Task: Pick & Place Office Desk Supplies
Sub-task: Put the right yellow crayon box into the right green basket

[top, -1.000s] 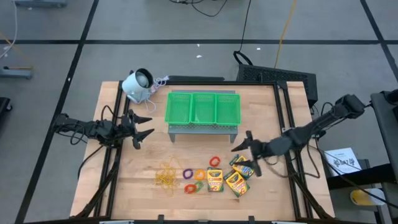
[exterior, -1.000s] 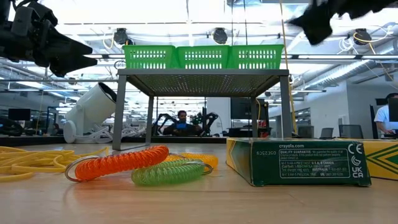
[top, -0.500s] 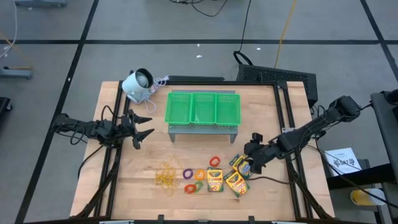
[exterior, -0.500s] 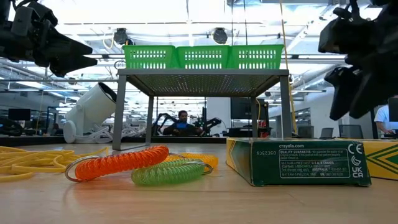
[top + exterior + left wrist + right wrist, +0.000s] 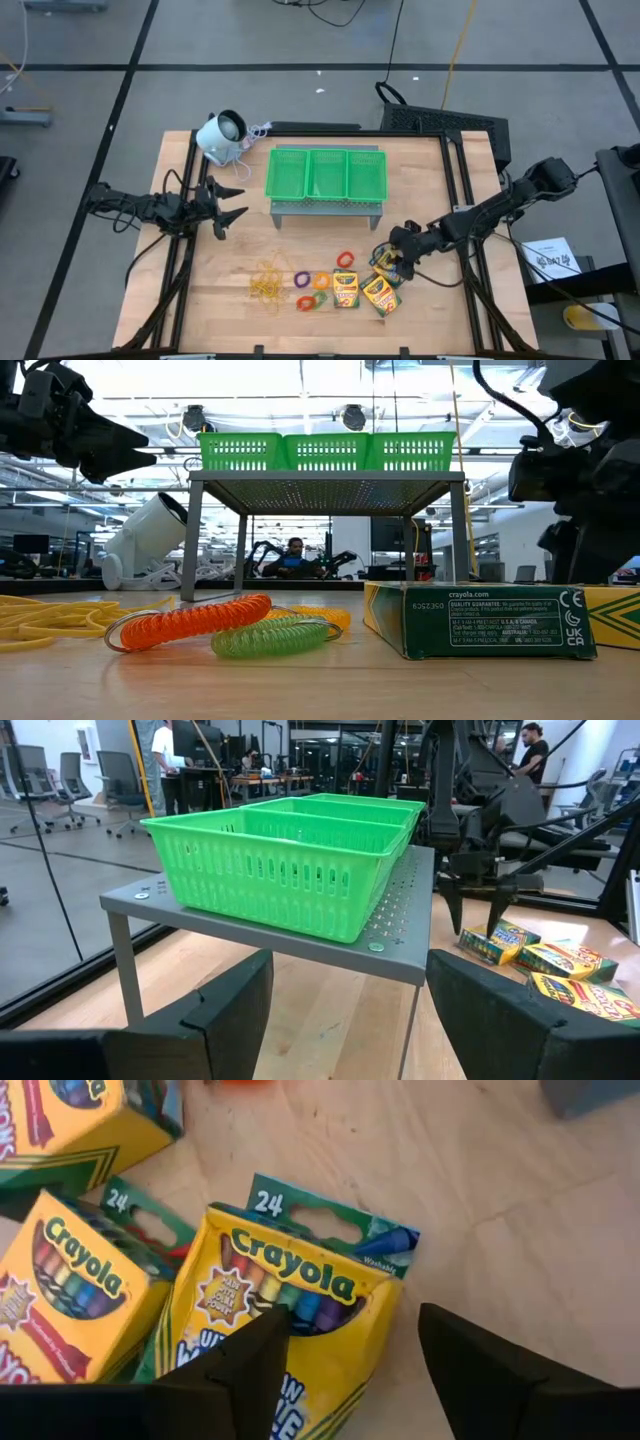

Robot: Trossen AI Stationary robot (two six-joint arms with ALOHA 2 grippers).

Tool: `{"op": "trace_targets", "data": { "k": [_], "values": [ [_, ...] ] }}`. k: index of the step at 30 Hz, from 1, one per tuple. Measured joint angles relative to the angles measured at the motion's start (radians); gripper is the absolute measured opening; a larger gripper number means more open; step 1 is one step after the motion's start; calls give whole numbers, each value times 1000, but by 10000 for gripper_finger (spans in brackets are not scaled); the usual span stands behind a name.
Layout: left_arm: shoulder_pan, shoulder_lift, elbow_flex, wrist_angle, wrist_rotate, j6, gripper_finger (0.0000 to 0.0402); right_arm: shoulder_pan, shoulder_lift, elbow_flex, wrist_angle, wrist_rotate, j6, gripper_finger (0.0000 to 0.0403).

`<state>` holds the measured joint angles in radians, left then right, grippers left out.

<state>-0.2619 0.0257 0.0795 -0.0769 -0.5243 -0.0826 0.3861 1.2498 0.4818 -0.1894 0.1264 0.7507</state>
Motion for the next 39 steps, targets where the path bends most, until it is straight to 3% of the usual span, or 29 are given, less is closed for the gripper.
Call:
{"op": "trace_targets", "data": {
  "k": [7, 21, 29, 39],
  "values": [
    [0, 0, 0, 0, 0, 0, 271, -1, 0, -2, -1, -3, 32, 171],
    [0, 0, 0, 0, 0, 0, 271, -1, 0, -3, -3, 3, 8, 10],
    [0, 0, 0, 0, 0, 0, 271, 0, -24, -6, 48, 1, -71, 1],
    [0, 0, 0, 0, 0, 0, 271, -1, -217, -8, 59, 8, -135, 0]
  ]
}}
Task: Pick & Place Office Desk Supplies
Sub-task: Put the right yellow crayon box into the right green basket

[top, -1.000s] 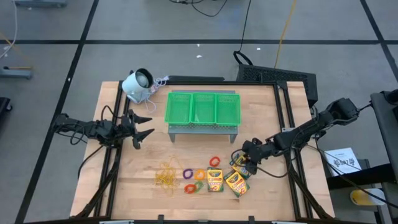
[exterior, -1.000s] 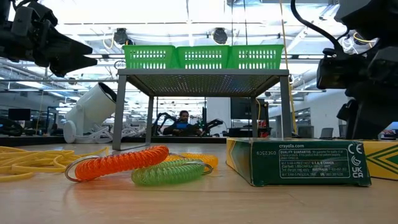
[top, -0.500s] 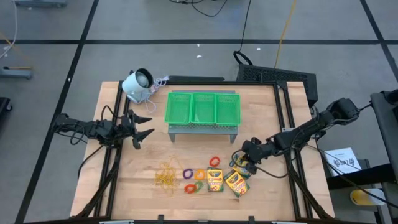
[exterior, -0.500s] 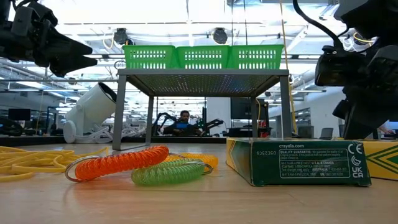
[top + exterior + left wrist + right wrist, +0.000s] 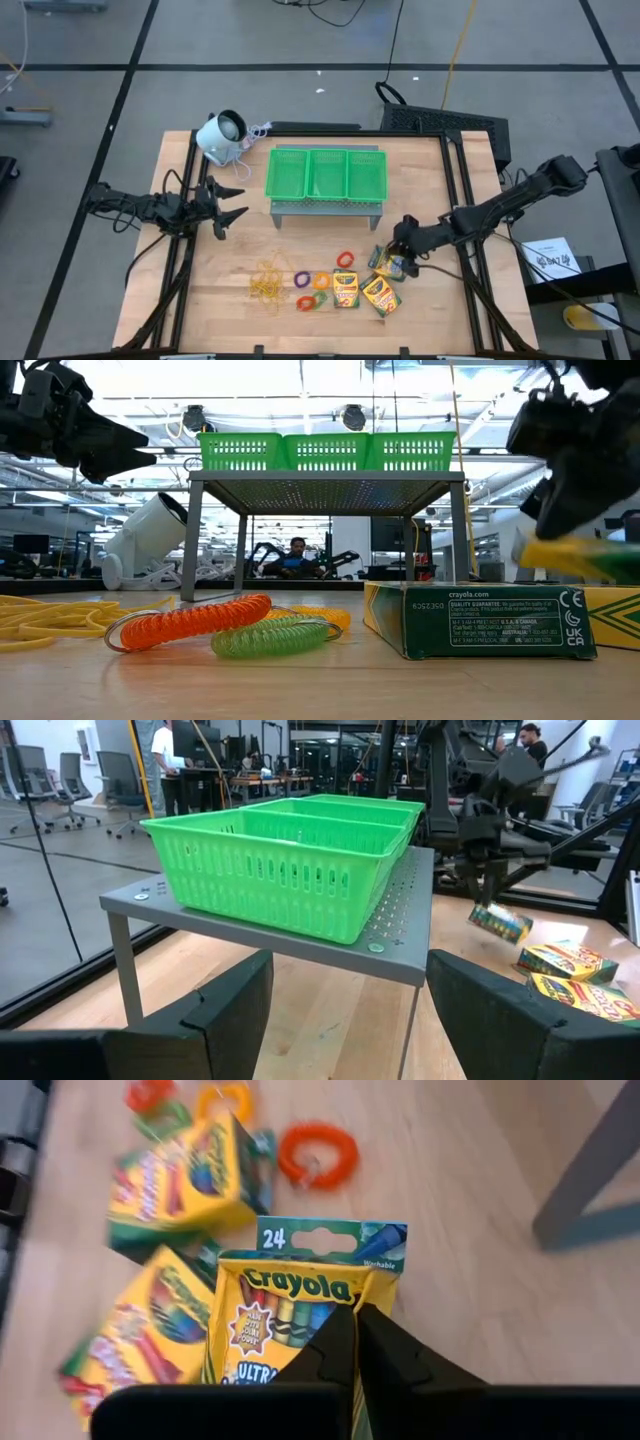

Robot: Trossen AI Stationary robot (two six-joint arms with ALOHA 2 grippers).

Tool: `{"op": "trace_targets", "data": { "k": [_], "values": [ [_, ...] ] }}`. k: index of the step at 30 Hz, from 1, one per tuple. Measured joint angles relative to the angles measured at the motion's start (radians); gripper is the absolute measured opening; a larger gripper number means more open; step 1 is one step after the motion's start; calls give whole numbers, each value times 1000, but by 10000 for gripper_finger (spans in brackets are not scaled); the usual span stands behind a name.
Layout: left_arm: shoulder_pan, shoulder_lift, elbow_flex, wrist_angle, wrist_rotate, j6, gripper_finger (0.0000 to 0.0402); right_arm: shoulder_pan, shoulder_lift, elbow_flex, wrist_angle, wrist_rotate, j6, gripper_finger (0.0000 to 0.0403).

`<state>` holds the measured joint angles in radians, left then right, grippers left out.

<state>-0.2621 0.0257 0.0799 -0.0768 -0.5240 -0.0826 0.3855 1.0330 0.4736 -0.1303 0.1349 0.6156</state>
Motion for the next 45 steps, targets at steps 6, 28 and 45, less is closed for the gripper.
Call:
{"op": "trace_targets", "data": {
  "k": [6, 28, 45],
  "values": [
    [0, 0, 0, 0, 0, 0, 271, 0, -95, 0, 4, 22, -27, 0],
    [0, 0, 0, 0, 0, 0, 271, 0, 23, 3, 643, 22, -271, 0],
    [0, 0, 0, -1, 0, 0, 271, -123, 69, 32, 1008, 215, -377, 0]
  ]
}}
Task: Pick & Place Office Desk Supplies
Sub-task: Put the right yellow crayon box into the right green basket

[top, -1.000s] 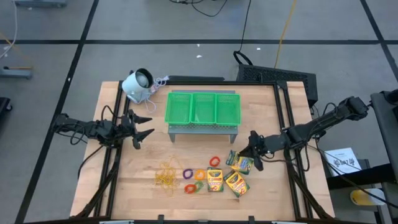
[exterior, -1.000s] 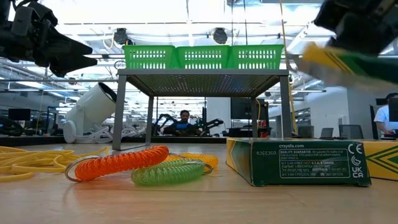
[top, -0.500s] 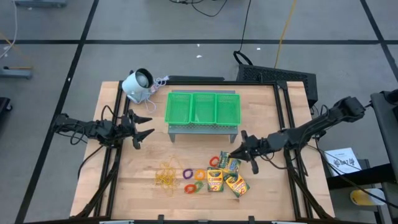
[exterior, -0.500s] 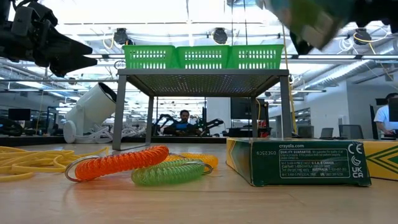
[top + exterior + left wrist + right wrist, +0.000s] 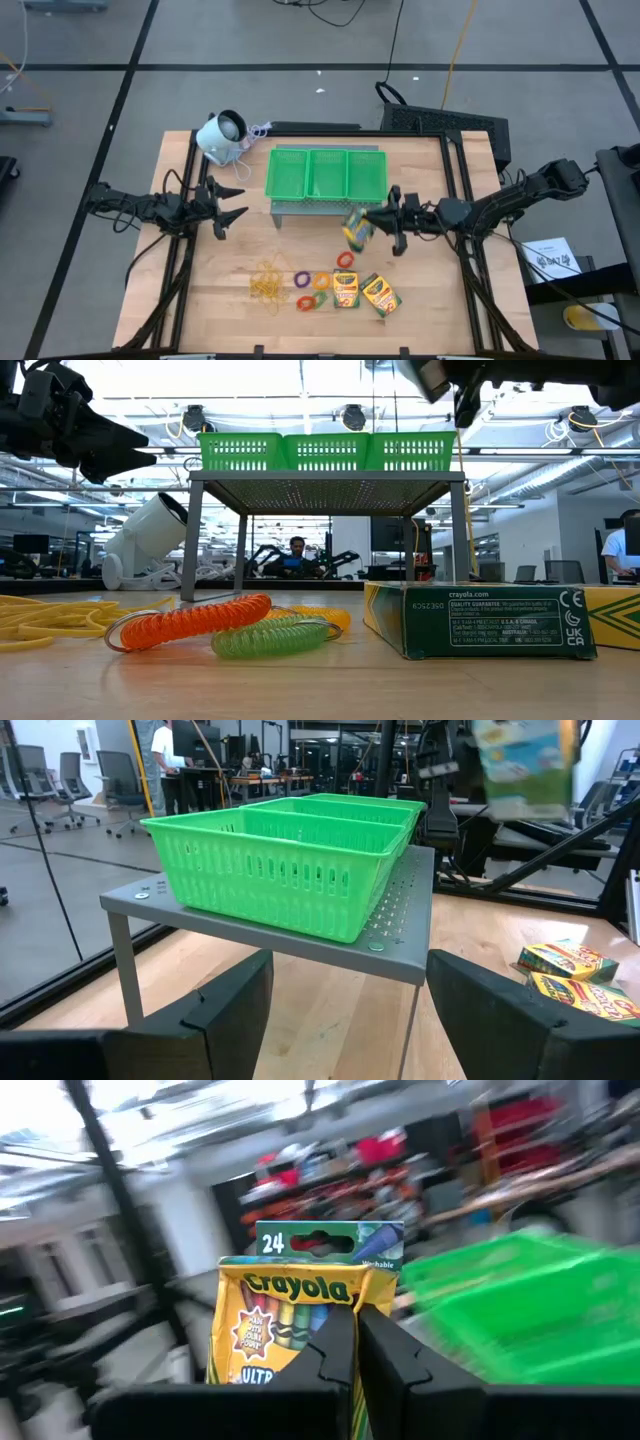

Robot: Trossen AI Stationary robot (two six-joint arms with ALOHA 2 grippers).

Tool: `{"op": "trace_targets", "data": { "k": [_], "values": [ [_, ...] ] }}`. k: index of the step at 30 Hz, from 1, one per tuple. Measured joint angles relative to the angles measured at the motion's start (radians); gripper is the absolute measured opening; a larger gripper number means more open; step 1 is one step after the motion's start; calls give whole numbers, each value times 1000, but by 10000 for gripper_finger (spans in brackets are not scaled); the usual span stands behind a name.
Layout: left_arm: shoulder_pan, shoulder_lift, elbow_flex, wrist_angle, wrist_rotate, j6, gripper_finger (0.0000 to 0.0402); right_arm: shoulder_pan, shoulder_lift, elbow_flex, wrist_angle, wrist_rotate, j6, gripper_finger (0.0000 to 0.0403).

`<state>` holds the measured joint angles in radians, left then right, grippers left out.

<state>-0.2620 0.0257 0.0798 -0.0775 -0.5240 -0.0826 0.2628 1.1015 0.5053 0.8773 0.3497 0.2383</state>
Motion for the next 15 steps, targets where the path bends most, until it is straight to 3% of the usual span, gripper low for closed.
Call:
{"op": "trace_targets", "data": {
  "k": [6, 10, 15],
  "values": [
    [0, 0, 0, 0, 0, 0, 271, -25, 0, 121, -54, 78, -166, 0],
    [0, 0, 0, 0, 0, 0, 271, -36, 0, 222, -162, 242, -294, 0],
    [0, 0, 0, 0, 0, 0, 271, -82, 14, 234, -147, 460, -415, 0]
  ]
}}
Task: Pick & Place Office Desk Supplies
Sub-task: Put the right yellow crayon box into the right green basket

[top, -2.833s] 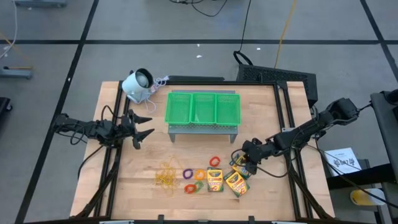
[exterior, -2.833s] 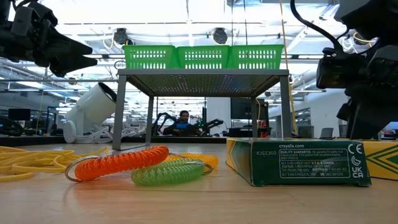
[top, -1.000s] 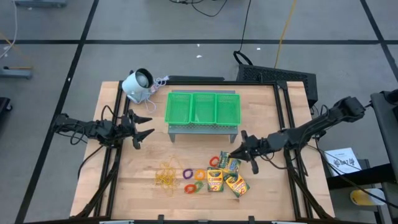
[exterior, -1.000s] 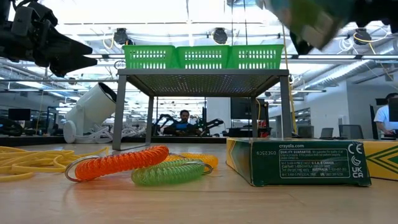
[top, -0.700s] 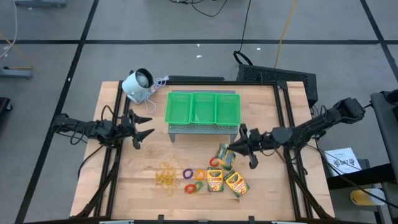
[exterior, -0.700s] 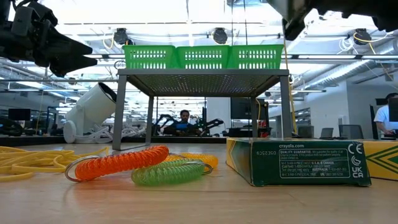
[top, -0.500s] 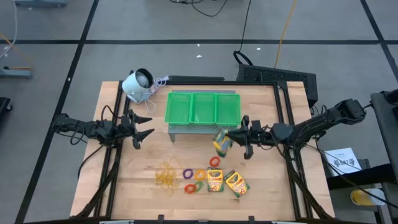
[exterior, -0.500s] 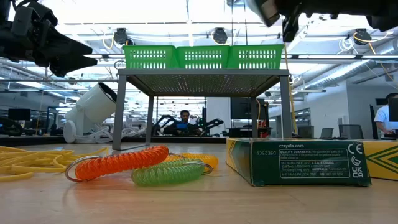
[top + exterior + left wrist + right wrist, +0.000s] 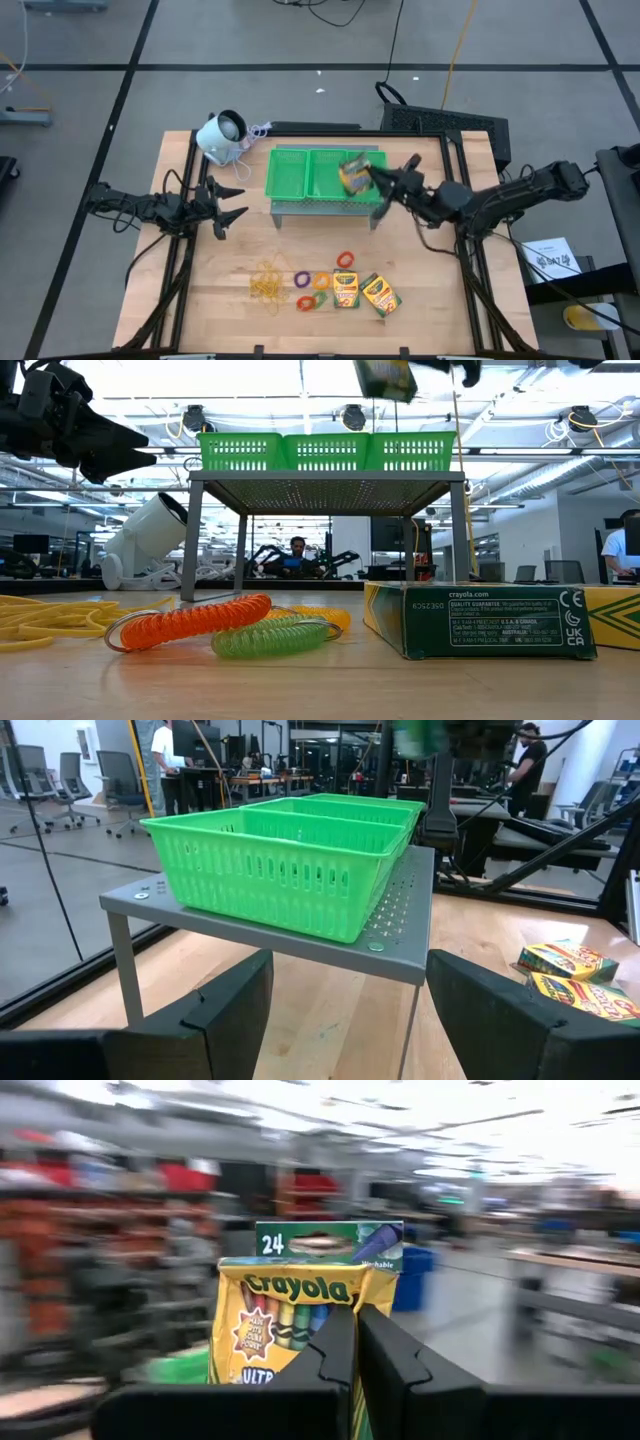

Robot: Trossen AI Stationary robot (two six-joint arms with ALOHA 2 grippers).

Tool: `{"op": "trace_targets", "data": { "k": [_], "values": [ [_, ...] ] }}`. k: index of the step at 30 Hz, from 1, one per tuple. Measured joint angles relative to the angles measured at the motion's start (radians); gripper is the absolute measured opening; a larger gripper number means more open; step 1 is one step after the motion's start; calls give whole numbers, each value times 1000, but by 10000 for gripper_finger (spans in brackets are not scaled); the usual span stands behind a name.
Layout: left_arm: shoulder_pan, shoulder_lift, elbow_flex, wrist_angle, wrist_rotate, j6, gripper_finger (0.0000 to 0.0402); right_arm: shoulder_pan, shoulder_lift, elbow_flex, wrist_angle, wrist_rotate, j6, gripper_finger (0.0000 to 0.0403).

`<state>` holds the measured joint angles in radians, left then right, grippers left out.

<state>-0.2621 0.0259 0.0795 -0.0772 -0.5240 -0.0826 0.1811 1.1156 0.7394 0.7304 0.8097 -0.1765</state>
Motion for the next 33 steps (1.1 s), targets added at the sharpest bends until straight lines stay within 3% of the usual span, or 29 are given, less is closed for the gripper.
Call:
{"op": "trace_targets", "data": {
  "k": [2, 8, 17, 25, 33],
  "values": [
    [0, 0, 0, 1, 0, 0, 271, -25, 0, -8, 10, 55, -3, 0],
    [0, 0, 0, 0, 0, 0, 271, -76, 0, -63, 8, 79, 68, 0],
    [0, 0, 0, 0, 0, 0, 271, -48, -1, -181, 121, 135, 86, 0],
    [0, 0, 0, 0, 0, 0, 271, -26, -1, -289, 312, 140, 114, 0],
    [0, 0, 0, 0, 0, 0, 271, -22, -1, -297, 291, 98, 138, 3]
  ]
}}
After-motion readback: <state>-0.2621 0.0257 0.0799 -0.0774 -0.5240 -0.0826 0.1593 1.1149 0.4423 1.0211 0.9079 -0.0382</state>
